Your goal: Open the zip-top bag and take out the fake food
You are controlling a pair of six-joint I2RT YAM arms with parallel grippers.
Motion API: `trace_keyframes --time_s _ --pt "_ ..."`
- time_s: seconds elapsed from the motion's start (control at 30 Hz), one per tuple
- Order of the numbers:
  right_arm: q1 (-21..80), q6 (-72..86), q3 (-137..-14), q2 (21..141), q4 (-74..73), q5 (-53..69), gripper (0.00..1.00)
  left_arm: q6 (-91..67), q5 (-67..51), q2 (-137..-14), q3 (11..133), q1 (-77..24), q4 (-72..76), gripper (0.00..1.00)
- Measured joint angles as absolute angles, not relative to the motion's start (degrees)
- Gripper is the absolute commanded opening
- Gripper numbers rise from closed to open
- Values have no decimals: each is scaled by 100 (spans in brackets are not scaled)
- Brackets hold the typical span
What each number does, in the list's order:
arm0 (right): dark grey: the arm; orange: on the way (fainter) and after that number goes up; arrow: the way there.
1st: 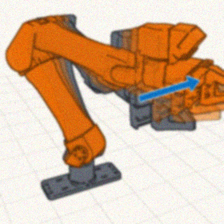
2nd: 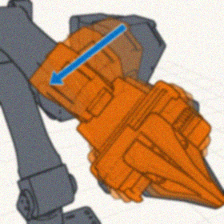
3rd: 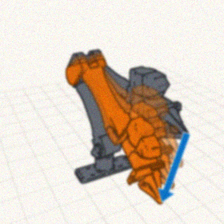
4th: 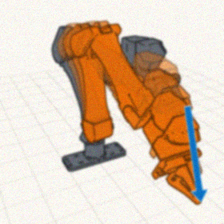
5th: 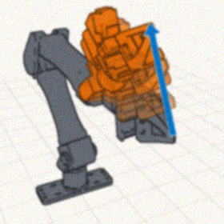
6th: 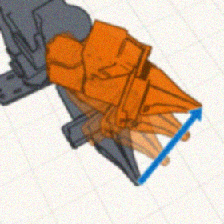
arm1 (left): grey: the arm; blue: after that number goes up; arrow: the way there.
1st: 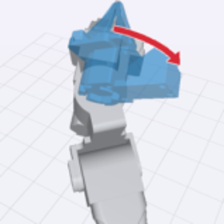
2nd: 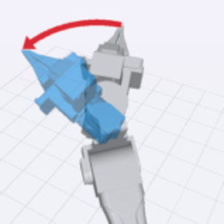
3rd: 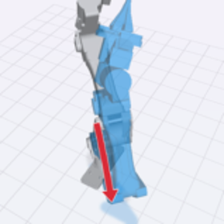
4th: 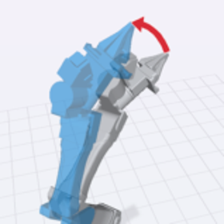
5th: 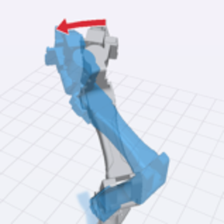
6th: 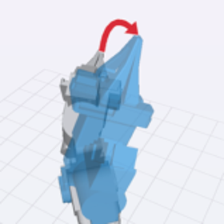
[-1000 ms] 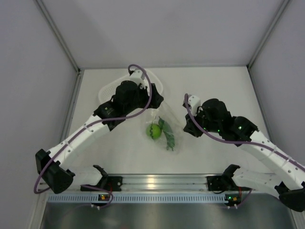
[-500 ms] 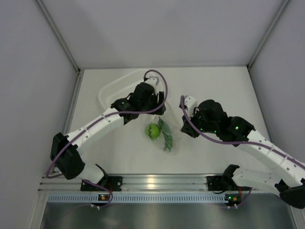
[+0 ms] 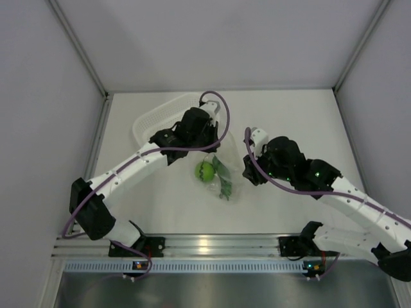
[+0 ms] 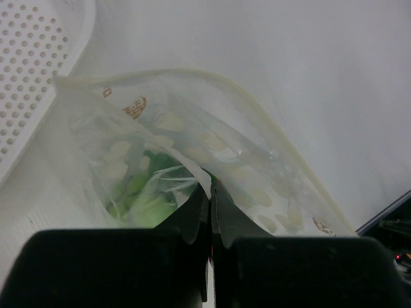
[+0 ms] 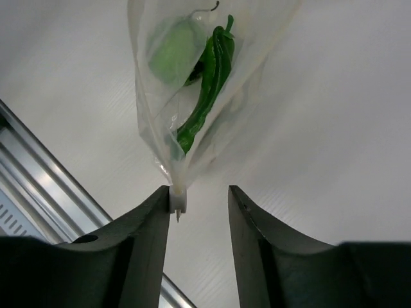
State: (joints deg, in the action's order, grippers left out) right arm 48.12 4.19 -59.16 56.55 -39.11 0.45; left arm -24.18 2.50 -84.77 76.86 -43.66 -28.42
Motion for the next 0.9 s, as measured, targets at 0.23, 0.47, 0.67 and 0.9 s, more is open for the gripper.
trace_keyframes --time_s 0.23,0.47,0.67,0.9 --pt "4226 923 -5948 5225 -3719 -152 51 -1800 -657 -8514 8259 -4366 -3105 0" --pt "3131 1527 -6012 5653 -2985 301 54 -1723 -880 -8722 8578 -4366 -3175 0" --pt "3133 1929 -6012 6125 -2534 766 57 -1920 -716 -8947 8650 -4366 -3192 0" --pt "3199 2224 -6014 6012 -2296 735 63 -2410 -36 -9032 8781 -4392 -3291 0"
